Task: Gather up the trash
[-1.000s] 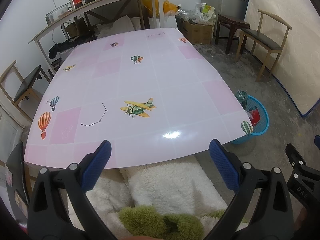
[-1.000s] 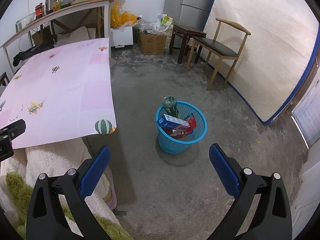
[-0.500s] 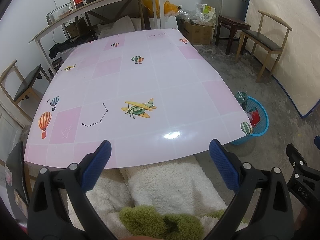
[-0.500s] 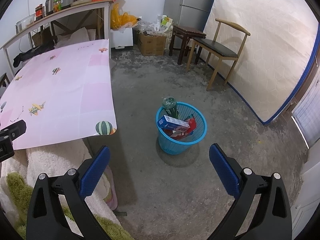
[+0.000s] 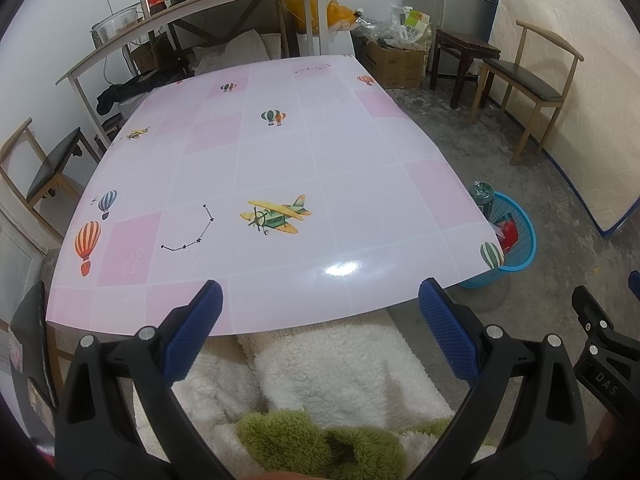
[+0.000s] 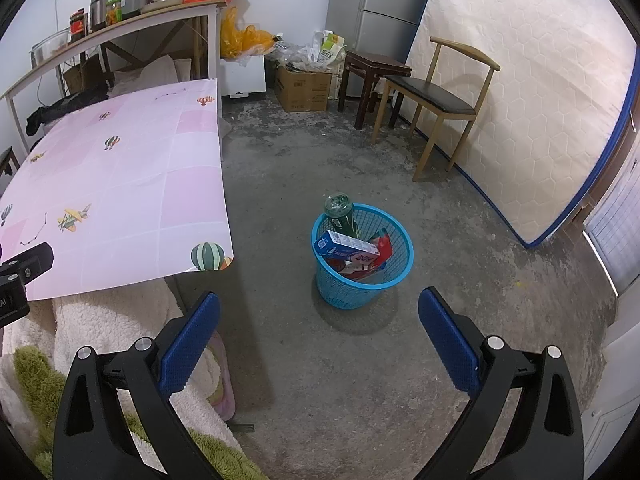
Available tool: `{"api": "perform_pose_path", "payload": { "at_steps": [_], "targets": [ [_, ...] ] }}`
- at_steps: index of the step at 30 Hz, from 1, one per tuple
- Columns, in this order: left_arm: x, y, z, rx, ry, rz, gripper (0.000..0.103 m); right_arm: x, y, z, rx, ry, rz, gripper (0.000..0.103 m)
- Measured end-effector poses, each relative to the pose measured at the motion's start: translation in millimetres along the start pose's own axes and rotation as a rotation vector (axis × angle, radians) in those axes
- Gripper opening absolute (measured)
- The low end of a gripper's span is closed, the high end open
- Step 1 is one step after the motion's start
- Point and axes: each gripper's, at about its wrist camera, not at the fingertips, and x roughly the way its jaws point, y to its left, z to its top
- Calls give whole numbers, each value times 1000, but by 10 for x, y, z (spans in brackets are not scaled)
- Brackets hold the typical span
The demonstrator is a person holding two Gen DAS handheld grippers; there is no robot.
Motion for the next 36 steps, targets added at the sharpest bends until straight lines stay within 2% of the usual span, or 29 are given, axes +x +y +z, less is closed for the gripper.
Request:
{"api": "perform_pose_path", "payload": {
  "at_steps": [36],
  "targets": [
    [-44, 15, 13, 0, -4, -24, 94, -11, -18, 10, 4, 1, 2, 97]
  ]
}}
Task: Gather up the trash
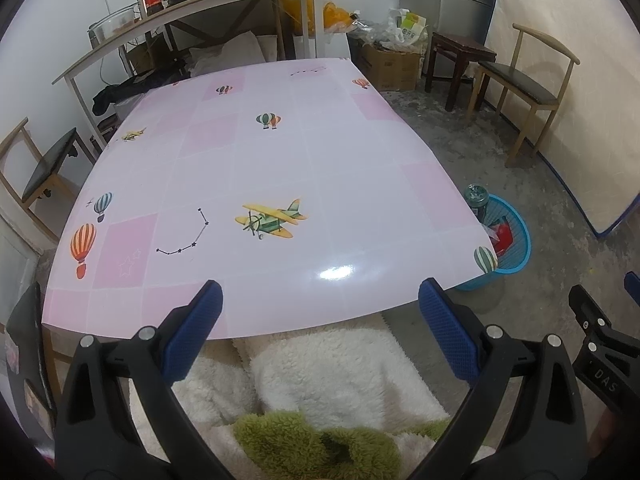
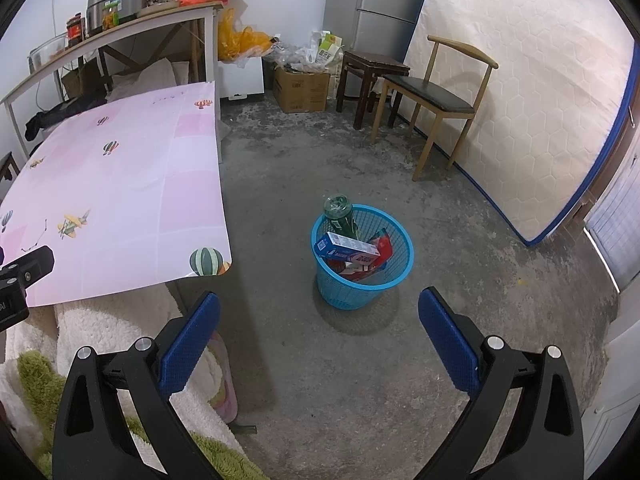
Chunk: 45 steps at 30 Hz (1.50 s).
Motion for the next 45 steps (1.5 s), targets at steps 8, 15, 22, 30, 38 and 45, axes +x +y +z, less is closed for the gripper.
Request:
{"api": "perform_pose_path", "payload": {
  "at_steps": [8, 15, 22, 30, 38, 45],
  "targets": [
    [0, -14, 4, 1, 1, -3, 94, -2, -3, 0, 2, 0, 0, 97],
    [6, -19, 11, 1, 2, -4, 94, -4, -7, 3, 2, 1, 0, 97],
    [11, -28, 15, 3, 3, -6, 94, -4, -13, 5, 2, 2, 0, 97],
    [10, -34, 16, 3, 4, -7, 94, -1, -6, 6, 3, 2, -1, 97],
    [14, -18, 6, 4, -8, 3, 94, -5, -7, 7, 3, 2, 0, 97],
    [31, 16, 9, -6, 4, 3, 94, -2, -11, 6, 6, 3, 0, 97]
  ]
}}
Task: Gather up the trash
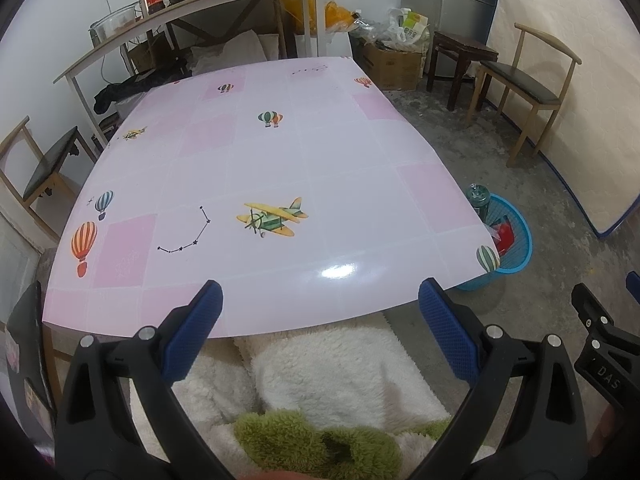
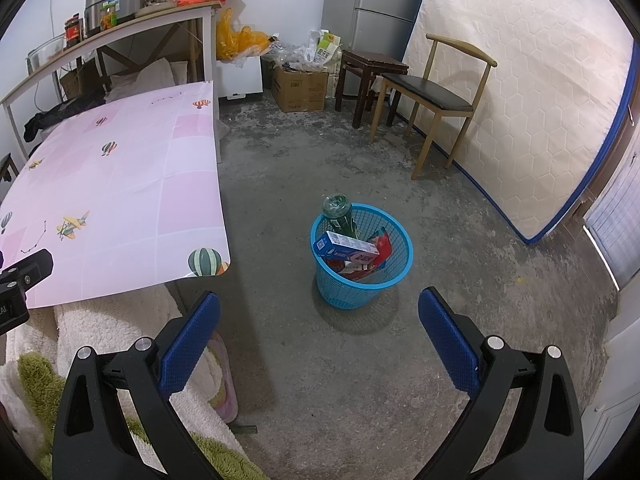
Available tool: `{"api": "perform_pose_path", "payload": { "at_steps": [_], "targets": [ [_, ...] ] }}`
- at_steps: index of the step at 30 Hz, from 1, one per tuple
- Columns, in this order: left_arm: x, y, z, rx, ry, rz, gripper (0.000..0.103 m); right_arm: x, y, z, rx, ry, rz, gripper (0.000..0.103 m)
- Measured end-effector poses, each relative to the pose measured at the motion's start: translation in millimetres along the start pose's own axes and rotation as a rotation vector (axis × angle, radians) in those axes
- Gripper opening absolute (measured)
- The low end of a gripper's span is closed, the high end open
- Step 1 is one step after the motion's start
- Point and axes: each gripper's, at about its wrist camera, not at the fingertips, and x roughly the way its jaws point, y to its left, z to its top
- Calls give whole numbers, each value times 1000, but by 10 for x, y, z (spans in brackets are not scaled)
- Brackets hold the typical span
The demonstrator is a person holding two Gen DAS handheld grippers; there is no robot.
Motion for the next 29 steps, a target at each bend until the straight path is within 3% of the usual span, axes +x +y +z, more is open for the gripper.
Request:
{"api": "perform_pose_path", "payload": {
  "at_steps": [29],
  "targets": [
    [24, 37, -20, 0, 9, -14, 94, -7, -15, 6, 1, 0, 0, 97]
  ]
}}
